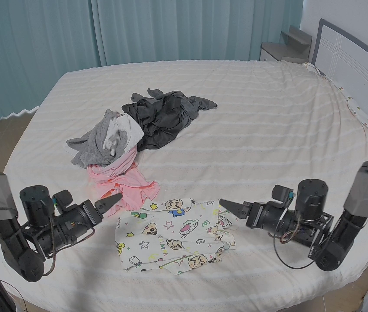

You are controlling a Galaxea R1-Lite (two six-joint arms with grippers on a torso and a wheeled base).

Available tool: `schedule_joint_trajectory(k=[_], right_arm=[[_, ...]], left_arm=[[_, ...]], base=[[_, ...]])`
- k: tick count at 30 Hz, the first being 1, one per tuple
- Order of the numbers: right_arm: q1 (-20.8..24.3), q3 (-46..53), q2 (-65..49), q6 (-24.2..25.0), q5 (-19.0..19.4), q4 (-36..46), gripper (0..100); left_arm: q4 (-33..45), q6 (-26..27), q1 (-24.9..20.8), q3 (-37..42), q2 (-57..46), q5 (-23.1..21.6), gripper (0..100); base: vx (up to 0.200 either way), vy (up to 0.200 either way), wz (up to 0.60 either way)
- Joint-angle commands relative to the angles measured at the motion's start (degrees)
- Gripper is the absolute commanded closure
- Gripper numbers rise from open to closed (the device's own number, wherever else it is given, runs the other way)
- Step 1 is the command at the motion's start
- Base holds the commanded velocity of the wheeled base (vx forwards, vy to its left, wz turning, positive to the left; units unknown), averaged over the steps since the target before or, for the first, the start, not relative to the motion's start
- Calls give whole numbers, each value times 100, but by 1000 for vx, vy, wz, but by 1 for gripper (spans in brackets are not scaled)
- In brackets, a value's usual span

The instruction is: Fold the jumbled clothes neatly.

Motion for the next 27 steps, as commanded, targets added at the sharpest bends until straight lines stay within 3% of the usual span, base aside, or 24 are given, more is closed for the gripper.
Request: schedule_joint_trajectory(k=[1, 3, 4, 5, 6, 9, 11, 12, 13, 14, 16, 17, 21, 23, 27], right_arm=[[-9, 924, -2661, -116, -637, 691, 0], [-27, 959, -3479, -318, -866, 1324, 0], [-27, 959, -3479, -318, -866, 1324, 0], [-27, 915, -4375, -723, -1279, 2299, 0], [-27, 915, -4507, -784, -1349, 2457, 0], [-9, 827, -6151, -1426, -2105, 4259, 0], [-88, 757, -6880, -1566, -2351, 5059, 0], [-115, 748, -6977, -1584, -2395, 5173, 0], [-449, 748, -7513, -1593, -2633, 5788, 0], [-616, 783, -7715, -1593, -2712, 5982, 0], [-800, 810, -7961, -1602, -2756, 6202, 0], [-1222, 845, -8497, -1602, -2764, 6597, 0], [-2118, 889, -9438, -1769, -2720, 7247, 0], [-2303, 898, -9684, -1830, -2668, 7406, 0], [-3129, 862, -10949, -2015, -2088, 8469, 0]], left_arm=[[816, 53, 124, 83, -2429, 14, 0], [1590, 158, 124, 30, -3256, 14, 0], [1590, 158, 124, 30, -3256, 14, 0], [2697, 606, 115, -58, -4178, 14, 0], [2873, 677, 115, -66, -4302, 14, 0], [5228, 1116, 115, -559, -5980, 93, 0], [6529, 1169, 80, -901, -6798, 295, 0], [6723, 1195, 80, -945, -6921, 330, 0], [7707, 1494, 89, -1104, -7536, 567, 0], [8023, 1643, 89, -1130, -7773, 673, 0], [8331, 1819, 89, -1130, -8054, 787, 0], [8841, 2021, 98, -1130, -8678, 998, 0], [9544, 2074, 256, -1042, -9540, 1200, 0], [9711, 2074, 335, -1042, -9751, 1209, 0], [10282, 2162, 484, -901, -10480, 1376, 0]], base=[[0, 0, 0], [0, 0, 0], [0, 0, 0], [0, 0, 0], [0, 0, 0], [0, 0, 0], [0, 0, 0], [0, 0, 0], [0, 0, 0], [0, 0, 0], [0, 0, 0], [0, 0, 0], [0, 0, 0], [0, 0, 0], [0, 0, 0]])
